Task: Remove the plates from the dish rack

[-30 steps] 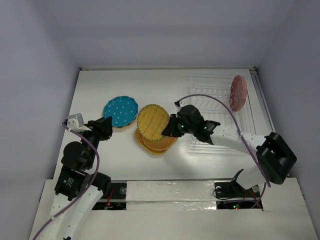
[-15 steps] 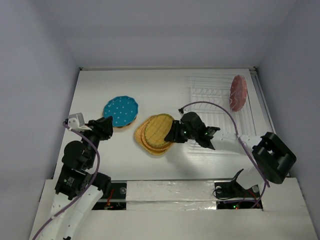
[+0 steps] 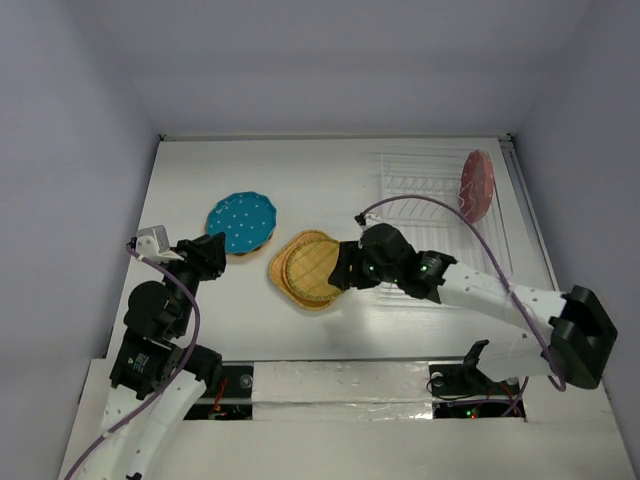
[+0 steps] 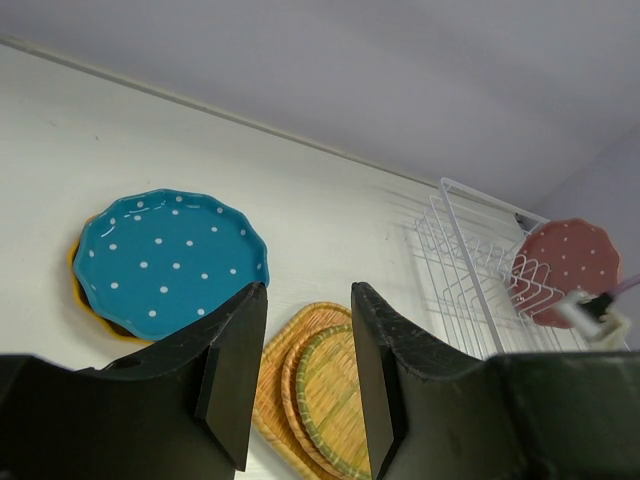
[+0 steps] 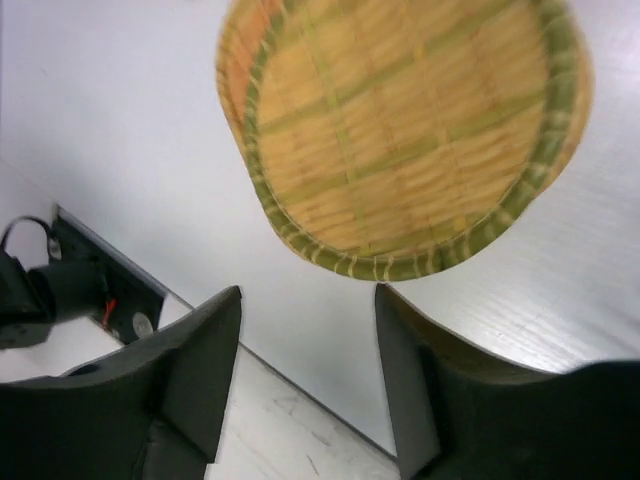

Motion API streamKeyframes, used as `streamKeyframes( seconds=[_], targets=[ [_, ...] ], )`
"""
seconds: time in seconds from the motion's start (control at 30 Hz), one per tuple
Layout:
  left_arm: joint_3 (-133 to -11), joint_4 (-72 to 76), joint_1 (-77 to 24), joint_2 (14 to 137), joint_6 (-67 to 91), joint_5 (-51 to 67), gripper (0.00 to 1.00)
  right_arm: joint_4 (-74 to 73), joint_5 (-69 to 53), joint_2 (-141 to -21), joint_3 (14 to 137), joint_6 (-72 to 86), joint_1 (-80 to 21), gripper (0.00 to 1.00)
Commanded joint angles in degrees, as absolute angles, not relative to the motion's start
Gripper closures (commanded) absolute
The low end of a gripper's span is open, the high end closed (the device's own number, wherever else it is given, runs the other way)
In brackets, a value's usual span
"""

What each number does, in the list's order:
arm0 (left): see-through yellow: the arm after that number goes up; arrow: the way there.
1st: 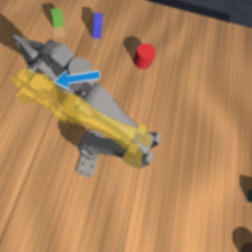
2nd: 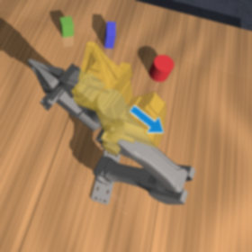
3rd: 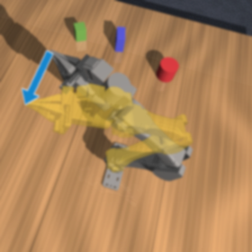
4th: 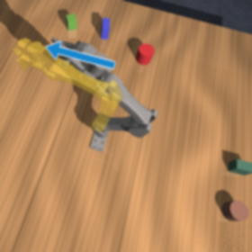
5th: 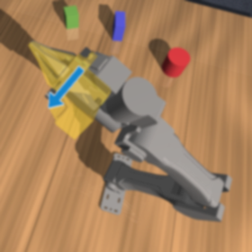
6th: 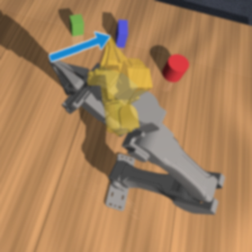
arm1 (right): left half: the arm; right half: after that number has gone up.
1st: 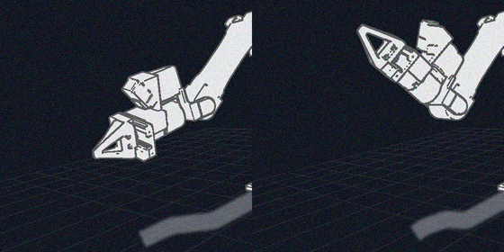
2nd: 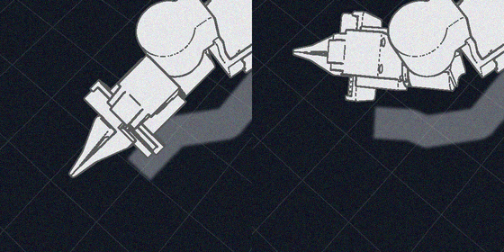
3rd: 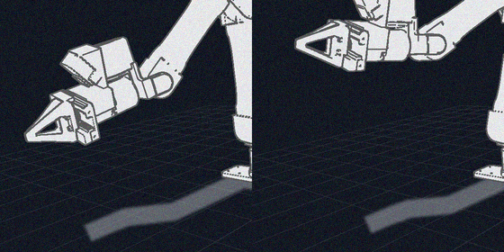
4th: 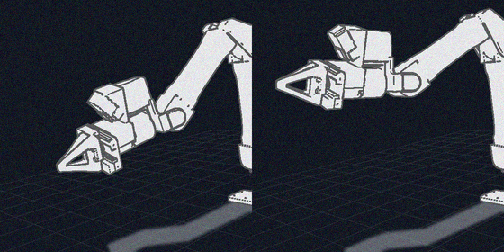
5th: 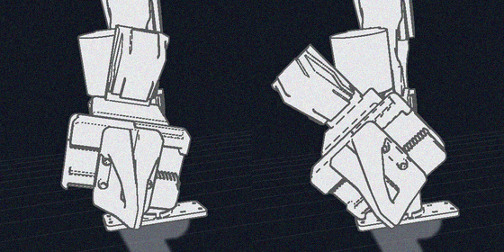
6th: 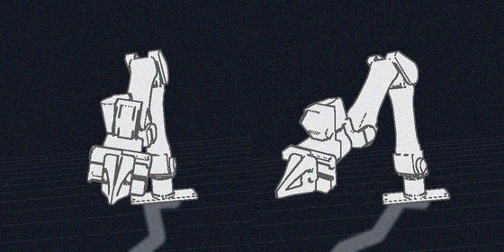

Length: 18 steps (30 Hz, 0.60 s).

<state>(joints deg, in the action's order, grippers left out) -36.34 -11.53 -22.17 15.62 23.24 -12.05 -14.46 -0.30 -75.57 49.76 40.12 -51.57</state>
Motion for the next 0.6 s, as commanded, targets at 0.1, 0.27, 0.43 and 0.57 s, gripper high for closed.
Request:
streamKeyframes(
  seconds=[0.1, 0.27, 0.43, 0.57],
  targets=[
    [-36.0, -9.4, -22.6, 14.9, 22.7, -11.9, 0.64, -25.2, 23.9, -63.3, 58.4, 39.2, -51.9, 0.94],
    [-36.0, -9.2, -22.6, 14.1, 22.5, -11.9, 0.68, -30.2, 36.9, -61.3, 63.9, 32.1, -37.1, 1.0],
    [-36.0, -9.1, -22.6, 12.9, 22.2, -11.9, 0.79, -31.8, 46.0, -65.0, 67.3, 25.6, -26.0, 1.0],
    [-35.9, -9.1, -22.6, 12.0, 22.1, -11.9, 0.87, -32.1, 53.3, -71.0, 70.0, 21.4, -18.2, 0.56]
  ],
)
